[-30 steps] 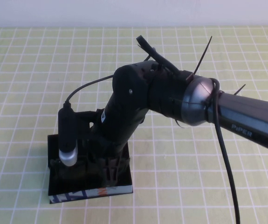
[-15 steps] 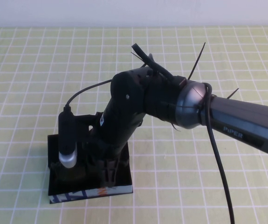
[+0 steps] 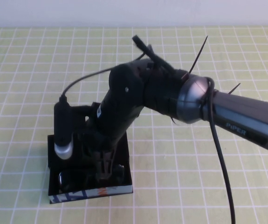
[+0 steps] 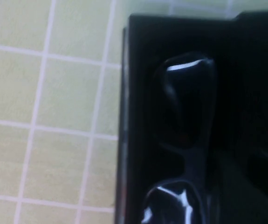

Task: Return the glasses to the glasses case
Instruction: Place the glasses in the glasses case, then close the glasses case

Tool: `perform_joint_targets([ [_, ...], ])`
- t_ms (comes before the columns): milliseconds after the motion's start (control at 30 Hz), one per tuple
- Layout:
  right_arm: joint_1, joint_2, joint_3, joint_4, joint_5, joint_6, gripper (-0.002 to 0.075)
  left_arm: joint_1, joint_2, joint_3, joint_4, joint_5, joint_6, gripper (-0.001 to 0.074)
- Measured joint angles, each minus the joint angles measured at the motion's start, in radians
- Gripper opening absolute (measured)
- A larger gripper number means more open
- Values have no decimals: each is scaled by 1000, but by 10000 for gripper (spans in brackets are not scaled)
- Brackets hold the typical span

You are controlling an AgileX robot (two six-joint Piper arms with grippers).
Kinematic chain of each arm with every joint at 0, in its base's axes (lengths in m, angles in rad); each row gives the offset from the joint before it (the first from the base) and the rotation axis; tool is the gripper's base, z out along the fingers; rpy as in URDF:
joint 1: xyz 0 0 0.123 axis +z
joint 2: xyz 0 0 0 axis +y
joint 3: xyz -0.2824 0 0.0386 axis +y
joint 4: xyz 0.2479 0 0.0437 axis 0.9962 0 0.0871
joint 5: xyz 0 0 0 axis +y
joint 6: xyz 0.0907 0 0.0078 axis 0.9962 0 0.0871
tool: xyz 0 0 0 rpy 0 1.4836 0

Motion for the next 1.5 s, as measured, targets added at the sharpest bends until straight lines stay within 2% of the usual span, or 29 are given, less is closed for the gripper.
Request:
perform_joint_targets([
  [233,-6,-110,-79,-5,16,2,-2,0,0,0,-246,-267,-243,-3],
  [333,-20,-186,-84,-5,30,20,-11,0,0,0,-269,-371,-281,-3],
  [433,-43,-255,-88,-3,61,62,-15,0,0,0,-265,-561,-391,-3],
  [533,-77,-316,-88,-3,98,117,-15,0,-2,-12,-166,-674,-451,-3],
  [633,-117,-353,-88,11,127,149,-15,0,-4,-129,109,-595,-497,-3],
  [800,-171,-373,-88,61,157,158,-16,0,39,-406,616,-305,-711,-3],
  [933,-191,-373,-88,76,168,160,-16,0,148,-562,772,-51,-805,-3],
  [1000,-192,-373,-88,82,168,160,-15,0,209,-615,749,62,-725,-3],
  [1067,-194,-373,-88,83,170,160,-16,0,268,-648,673,179,-540,-3],
  [1233,-194,-373,-88,85,170,160,-16,0,468,-679,399,549,83,-3],
  [1333,-194,-373,-88,87,170,160,-16,0,618,-679,212,743,353,-3],
  [1400,-194,-371,-88,87,170,160,-16,-7,692,-679,76,797,480,-3],
  [1500,-194,-354,-88,85,170,160,-16,-28,772,-679,-175,777,639,-3],
])
